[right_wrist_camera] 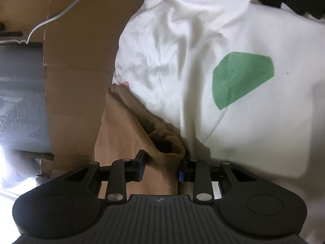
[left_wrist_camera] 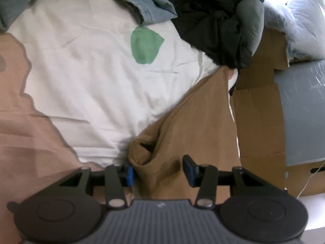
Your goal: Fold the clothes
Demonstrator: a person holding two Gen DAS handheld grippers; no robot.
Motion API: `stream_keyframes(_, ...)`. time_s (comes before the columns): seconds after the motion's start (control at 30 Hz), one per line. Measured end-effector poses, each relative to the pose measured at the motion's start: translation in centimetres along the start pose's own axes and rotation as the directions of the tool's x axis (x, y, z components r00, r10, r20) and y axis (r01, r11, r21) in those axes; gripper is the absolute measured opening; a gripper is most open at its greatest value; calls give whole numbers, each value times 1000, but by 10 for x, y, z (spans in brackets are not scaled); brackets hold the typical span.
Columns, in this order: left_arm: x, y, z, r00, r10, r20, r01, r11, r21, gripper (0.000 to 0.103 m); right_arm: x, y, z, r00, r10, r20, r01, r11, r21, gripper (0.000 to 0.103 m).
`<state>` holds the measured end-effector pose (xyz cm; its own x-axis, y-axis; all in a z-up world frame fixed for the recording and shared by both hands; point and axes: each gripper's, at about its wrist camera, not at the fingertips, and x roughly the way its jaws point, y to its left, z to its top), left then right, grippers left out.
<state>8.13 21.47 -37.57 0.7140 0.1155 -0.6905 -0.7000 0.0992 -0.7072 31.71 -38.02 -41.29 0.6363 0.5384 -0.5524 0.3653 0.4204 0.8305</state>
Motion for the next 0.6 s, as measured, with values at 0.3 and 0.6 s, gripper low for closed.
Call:
stream_keyframes(0.3,3,5,2,1000,3,-26,-3,1000,-6,8,7,6,7,999,8,-38,-8,1000,-10,4)
stream_keyframes(0.6,-2,-4,6,999,14,-41,-14,1000,5,6,-10,20,16,1000,30,-7,-30,999,-16,2)
